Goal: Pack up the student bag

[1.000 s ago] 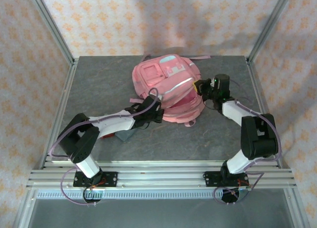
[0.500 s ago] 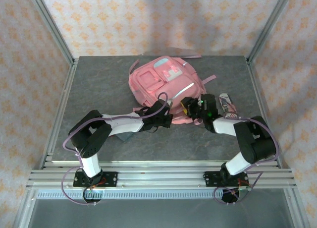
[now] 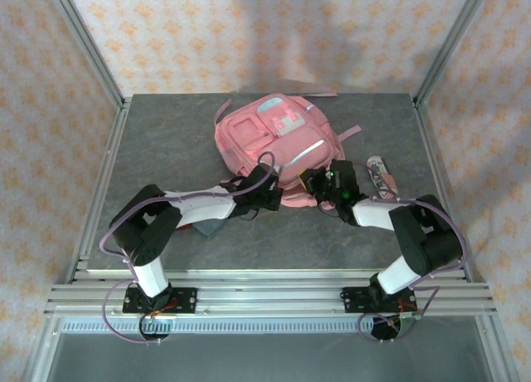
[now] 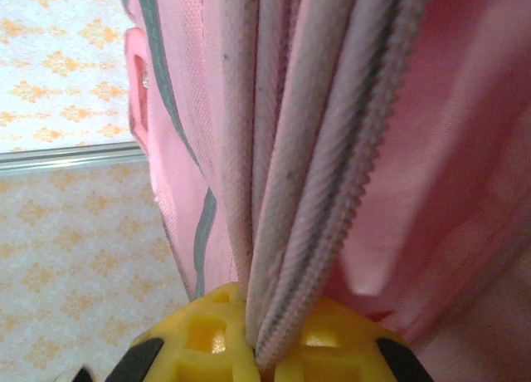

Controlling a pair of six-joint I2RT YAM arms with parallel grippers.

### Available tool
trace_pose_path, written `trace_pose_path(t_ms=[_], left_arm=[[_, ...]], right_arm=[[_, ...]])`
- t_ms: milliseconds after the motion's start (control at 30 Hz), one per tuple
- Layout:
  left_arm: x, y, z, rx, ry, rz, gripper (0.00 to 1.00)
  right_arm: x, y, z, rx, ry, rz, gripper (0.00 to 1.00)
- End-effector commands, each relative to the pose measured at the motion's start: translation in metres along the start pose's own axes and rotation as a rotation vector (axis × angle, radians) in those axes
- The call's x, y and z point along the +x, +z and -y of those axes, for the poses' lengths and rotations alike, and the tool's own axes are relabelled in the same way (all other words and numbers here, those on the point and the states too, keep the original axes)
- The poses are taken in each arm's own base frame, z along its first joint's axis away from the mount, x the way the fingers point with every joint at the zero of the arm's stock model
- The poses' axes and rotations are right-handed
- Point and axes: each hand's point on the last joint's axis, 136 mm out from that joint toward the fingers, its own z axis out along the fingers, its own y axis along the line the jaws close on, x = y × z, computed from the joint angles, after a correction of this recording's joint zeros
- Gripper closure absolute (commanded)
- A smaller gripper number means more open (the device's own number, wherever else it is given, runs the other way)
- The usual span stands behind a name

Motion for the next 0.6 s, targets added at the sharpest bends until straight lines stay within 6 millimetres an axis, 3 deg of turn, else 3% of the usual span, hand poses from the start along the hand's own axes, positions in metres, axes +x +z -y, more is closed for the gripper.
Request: trace_pose_path(t_ms=[0, 167, 267, 433, 500, 567], left_arm=[[-0.014, -0.017, -0.066, -0.187, -0.023, 0.031, 1.00], [-0.039, -0.031, -0.127, -0.330, -0.080, 0.073, 1.00], [-0.057, -0.038, -0.148, -0.359, -0.116, 0.105, 0.99], [-0.075, -0.042, -0.150, -0.354, -0.124, 0.125, 0.97], [-0.077, -0.045, -0.145, -0.330, -0.132, 0.138, 0.90], [-0.077, -0.052, -0.142, -0.312, -0.151, 0.162, 0.77]], right_arm=[[-0.011, -0.013, -0.018, -0.047, -0.036, 0.069, 1.00], [-0.012, -0.019, -0.024, -0.067, -0.034, 0.077, 1.00], [-0.012, -0.020, -0.029, -0.079, -0.038, 0.073, 1.00], [-0.008, -0.015, -0.045, -0.102, -0.053, 0.038, 1.00], [-0.008, -0.014, -0.059, -0.121, -0.067, 0.024, 1.00], [-0.006, -0.013, -0.075, -0.153, -0.079, 0.005, 1.00]])
